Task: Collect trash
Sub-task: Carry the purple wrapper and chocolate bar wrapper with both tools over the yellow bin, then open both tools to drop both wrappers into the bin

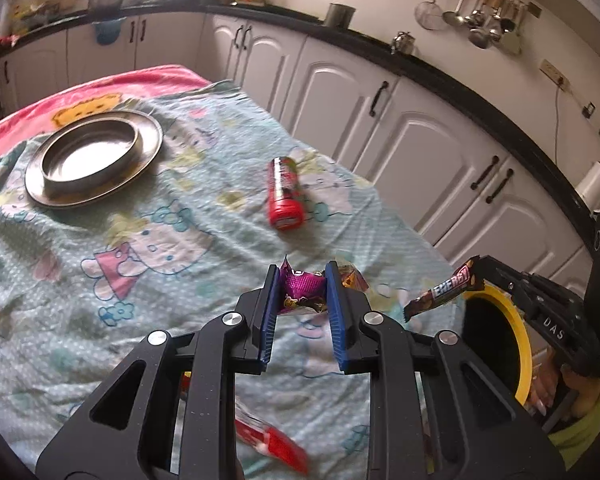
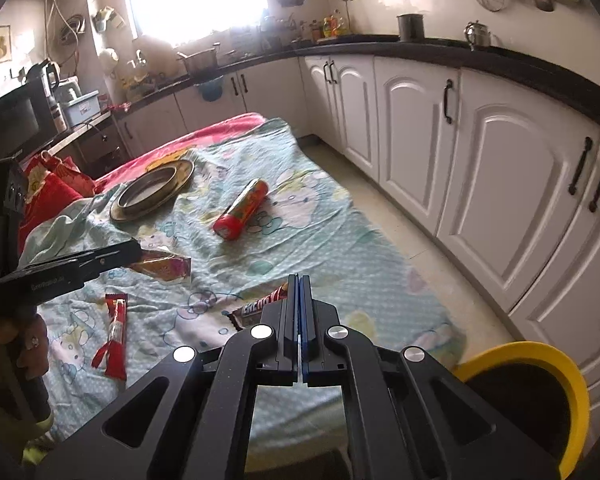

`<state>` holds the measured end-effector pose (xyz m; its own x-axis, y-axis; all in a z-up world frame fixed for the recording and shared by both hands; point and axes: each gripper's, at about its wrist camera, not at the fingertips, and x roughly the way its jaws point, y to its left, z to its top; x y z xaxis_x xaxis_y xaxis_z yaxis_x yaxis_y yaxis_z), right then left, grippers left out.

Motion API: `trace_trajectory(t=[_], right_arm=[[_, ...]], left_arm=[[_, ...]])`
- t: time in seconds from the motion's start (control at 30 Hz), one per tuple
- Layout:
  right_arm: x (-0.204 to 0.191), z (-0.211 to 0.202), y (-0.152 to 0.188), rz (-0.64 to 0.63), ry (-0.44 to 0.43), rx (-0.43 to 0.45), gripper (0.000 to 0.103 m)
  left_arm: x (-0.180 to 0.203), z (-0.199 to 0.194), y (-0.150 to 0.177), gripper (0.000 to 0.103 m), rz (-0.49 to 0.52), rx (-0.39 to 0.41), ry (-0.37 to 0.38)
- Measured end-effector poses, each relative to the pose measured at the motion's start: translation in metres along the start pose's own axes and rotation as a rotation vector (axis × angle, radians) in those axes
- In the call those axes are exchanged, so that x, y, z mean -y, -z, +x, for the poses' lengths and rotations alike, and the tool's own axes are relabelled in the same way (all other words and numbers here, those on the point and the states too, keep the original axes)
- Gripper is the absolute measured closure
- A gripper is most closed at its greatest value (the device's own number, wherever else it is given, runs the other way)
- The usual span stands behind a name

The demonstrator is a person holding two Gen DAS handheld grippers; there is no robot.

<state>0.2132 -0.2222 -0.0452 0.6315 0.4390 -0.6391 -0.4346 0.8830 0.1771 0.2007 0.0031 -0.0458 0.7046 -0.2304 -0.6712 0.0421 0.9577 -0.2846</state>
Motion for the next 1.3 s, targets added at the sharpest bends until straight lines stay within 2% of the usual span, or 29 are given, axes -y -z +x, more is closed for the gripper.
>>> trace_trajectory(t=[0.57, 0.93, 1.3], right_arm=[[0.065, -0.086, 0.02, 0.092, 0.144, 0.105, 0.102], [0.107, -0.122, 0.052, 0.148, 0.236, 0.115, 0.102], [0.133, -0.135, 0.088, 0.18, 0.309, 0.077, 0.102]], left_arm=[[0.083, -0.009, 0.017, 0.086, 0.127, 0.019, 0.109], [0.137, -0.002, 0.031, 0.086, 0.219, -0.001, 0.164], [0.187, 0.021, 0.059, 0.086, 0.316, -0.079, 0.231]])
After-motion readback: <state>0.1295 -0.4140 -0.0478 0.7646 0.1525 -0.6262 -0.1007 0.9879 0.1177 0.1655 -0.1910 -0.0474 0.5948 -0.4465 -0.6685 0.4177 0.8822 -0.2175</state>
